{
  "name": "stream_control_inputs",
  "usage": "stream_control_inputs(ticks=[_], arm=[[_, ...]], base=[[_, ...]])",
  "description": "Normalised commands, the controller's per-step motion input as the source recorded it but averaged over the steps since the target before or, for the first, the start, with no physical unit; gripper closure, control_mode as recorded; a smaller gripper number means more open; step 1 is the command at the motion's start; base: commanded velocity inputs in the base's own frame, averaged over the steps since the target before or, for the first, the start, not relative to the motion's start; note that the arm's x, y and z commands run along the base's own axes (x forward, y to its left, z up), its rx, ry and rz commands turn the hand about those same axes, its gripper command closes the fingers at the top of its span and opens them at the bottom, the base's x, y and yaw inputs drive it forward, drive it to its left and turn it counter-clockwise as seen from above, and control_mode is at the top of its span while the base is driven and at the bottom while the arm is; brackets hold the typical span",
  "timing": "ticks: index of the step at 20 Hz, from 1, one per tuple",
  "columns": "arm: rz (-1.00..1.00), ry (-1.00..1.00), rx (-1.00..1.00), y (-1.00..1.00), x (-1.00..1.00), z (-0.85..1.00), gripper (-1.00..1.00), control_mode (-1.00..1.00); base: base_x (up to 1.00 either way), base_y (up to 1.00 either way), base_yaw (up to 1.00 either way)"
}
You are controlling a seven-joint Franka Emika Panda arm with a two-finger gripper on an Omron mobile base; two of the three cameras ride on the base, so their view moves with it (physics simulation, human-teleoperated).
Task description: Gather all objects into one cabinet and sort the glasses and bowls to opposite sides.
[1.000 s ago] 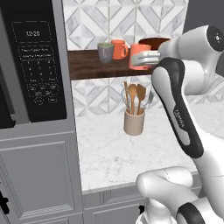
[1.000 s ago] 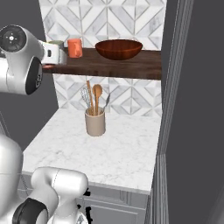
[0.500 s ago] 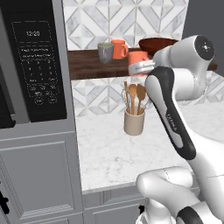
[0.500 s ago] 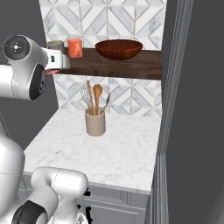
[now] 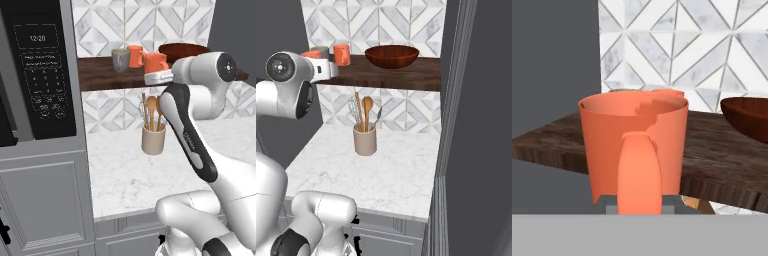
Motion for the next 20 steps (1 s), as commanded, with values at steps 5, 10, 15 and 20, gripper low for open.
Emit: stream_control_inputs(ticks=[5,10,15,20], arm=[[0.0,0.0,0.0,0.02,0.34,0.05,1.0,-1.0],[0.0,0.0,0.0,0.04,0.63,-0.1,1.0,-1.0],[0.01,0.0,0.0,0.12,0.53,-0.08,1.0,-1.0],[0.03,0.01,0.0,0.22,0.31,-0.09,1.0,-1.0]], base=[[0.0,0.0,0.0],[0.0,0.0,0.0],[0.0,0.0,0.0],[0.0,0.0,0.0]])
